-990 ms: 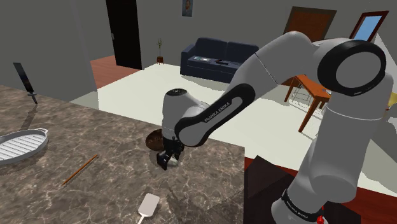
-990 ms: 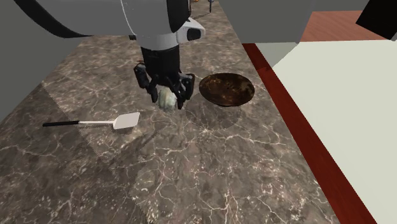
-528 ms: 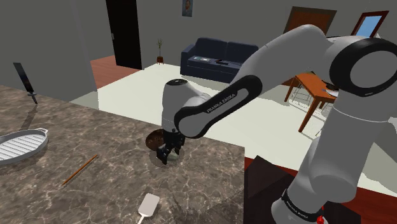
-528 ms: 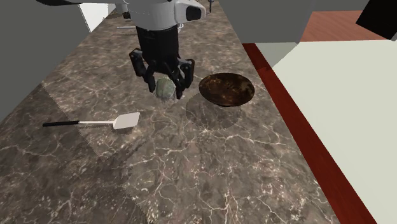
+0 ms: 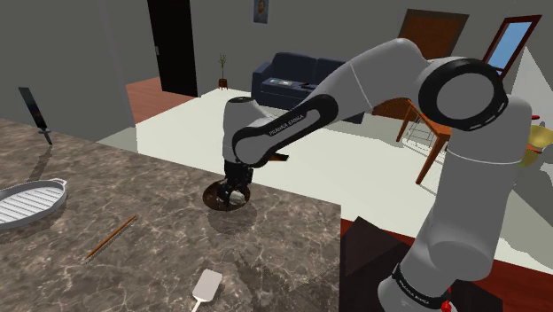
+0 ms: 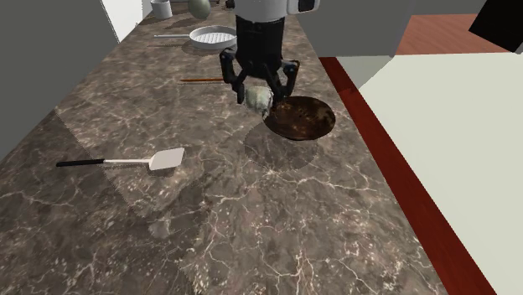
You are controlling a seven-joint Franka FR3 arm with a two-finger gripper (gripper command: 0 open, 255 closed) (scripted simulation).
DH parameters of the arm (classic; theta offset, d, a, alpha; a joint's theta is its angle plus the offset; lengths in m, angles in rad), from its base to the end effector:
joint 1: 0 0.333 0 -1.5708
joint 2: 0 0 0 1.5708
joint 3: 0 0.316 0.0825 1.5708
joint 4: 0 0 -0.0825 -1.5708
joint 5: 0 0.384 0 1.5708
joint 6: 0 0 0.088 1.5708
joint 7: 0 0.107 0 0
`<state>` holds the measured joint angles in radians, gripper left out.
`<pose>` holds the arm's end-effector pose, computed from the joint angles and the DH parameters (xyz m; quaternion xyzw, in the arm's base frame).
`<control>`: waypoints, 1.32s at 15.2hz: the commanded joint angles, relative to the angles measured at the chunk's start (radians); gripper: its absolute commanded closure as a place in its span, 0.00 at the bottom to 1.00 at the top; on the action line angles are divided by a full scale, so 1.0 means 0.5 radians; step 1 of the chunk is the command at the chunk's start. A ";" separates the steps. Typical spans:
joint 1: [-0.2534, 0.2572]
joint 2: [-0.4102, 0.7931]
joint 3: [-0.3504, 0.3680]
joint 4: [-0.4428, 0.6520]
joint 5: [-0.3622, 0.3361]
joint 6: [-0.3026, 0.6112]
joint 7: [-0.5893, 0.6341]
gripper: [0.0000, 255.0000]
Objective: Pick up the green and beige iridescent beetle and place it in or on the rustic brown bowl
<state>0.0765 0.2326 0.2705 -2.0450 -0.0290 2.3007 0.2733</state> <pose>0.5557 0.1958 0.3347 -0.9988 -0.0424 -0.0092 0.0237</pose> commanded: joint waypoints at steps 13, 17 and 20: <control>-0.124 0.522 -0.127 0.644 -0.078 -0.138 -0.243 1.00; -0.118 0.581 -0.135 0.621 -0.091 -0.056 -0.238 1.00; -0.113 0.627 -0.142 0.607 -0.101 0.003 -0.234 1.00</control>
<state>0.0190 0.5393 0.2007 -1.7392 -0.0779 2.2925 0.1556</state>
